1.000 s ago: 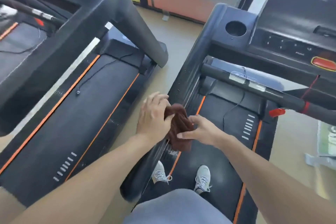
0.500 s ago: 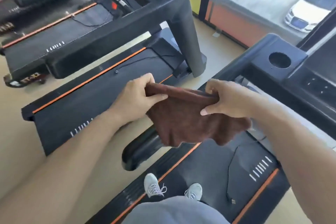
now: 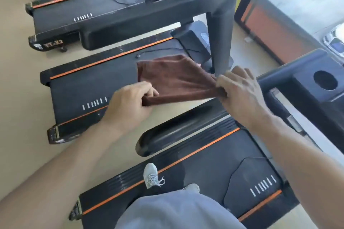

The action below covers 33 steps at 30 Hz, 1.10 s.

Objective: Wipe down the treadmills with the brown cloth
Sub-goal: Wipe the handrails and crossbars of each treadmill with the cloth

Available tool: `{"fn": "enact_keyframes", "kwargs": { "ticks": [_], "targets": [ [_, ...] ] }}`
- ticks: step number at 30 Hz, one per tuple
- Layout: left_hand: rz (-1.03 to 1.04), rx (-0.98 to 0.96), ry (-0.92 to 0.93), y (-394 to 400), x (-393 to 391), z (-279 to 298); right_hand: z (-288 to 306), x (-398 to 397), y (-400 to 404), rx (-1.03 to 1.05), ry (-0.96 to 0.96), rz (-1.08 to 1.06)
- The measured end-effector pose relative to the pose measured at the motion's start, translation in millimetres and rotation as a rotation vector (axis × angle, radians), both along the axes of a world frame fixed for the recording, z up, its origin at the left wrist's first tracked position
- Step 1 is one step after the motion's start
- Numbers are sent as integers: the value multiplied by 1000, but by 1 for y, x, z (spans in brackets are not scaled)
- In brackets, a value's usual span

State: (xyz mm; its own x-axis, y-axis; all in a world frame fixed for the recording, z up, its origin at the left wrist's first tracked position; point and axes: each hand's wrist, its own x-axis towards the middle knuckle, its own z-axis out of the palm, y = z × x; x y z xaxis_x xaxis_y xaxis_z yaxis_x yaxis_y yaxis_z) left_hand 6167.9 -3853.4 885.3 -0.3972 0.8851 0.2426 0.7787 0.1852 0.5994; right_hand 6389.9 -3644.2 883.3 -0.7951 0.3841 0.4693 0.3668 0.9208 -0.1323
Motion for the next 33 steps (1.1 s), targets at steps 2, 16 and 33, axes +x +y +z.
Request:
{"fn": "enact_keyframes", "kwargs": {
  "ticks": [2, 16, 33],
  "targets": [
    [-92, -206, 56, -29, 20, -31, -33, 27, -23, -4, -184, 48],
    [-72, -666, -80, 4, 50, -103, -114, -39, -85, -238, -234, -39],
    [-431, -677, 74, 208, 117, -102, -111, 41, 92, -214, -384, -306]
  ]
}}
